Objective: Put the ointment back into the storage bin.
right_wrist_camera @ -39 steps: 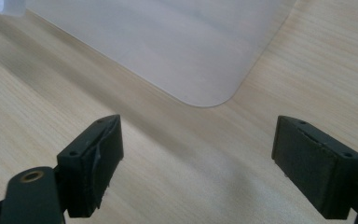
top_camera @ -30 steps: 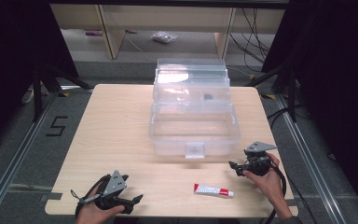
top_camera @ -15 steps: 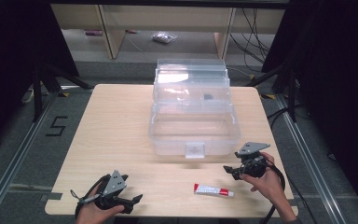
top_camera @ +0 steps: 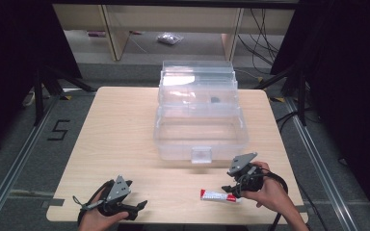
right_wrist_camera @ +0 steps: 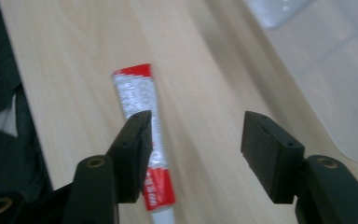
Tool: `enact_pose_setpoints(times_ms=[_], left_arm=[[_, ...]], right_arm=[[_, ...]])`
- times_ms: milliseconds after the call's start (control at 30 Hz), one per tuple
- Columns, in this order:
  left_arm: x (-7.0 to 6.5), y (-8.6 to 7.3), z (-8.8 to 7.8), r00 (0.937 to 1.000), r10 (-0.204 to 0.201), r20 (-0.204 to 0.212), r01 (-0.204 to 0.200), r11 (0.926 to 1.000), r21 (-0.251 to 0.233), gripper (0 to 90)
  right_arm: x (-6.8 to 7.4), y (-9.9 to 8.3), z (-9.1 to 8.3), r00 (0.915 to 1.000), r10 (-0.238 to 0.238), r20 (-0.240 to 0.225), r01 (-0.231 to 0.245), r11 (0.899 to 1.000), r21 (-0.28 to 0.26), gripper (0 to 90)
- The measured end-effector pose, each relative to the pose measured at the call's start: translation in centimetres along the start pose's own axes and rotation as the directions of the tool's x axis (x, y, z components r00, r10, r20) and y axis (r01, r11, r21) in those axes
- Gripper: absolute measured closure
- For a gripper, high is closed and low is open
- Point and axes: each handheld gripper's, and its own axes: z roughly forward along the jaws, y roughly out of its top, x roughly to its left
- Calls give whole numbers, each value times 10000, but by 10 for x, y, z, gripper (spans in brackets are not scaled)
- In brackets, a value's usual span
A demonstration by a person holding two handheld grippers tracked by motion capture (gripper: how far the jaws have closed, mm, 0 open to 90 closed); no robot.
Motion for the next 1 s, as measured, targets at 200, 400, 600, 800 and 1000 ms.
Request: enact_pose_setpoints(times_ms=[200,400,600,800,1000], left_arm=[[0,0,0,10000,-15,6,15,10000,-19,151],[-1,0,0,10000,-18,44,18,10000,-9,151],[-1,0,1,9997,-181,151,183,9998,-116,151],[-2,0,1,9997,-188,179,190,9998,-118,151],[0,0,1,9999,-67,151,67,10000,-3,151]], right_arm=[[15,11,9,9946,-791,-677,872,9880,1272,500],[14,12,14,9922,-882,-880,1056,9704,2173,534],[17,11,20,9910,-874,-1010,1115,9576,2656,554],[17,11,25,9908,-1119,-765,1311,9346,3307,584],[14,10,28,9890,-1178,-893,1416,9283,3439,612]])
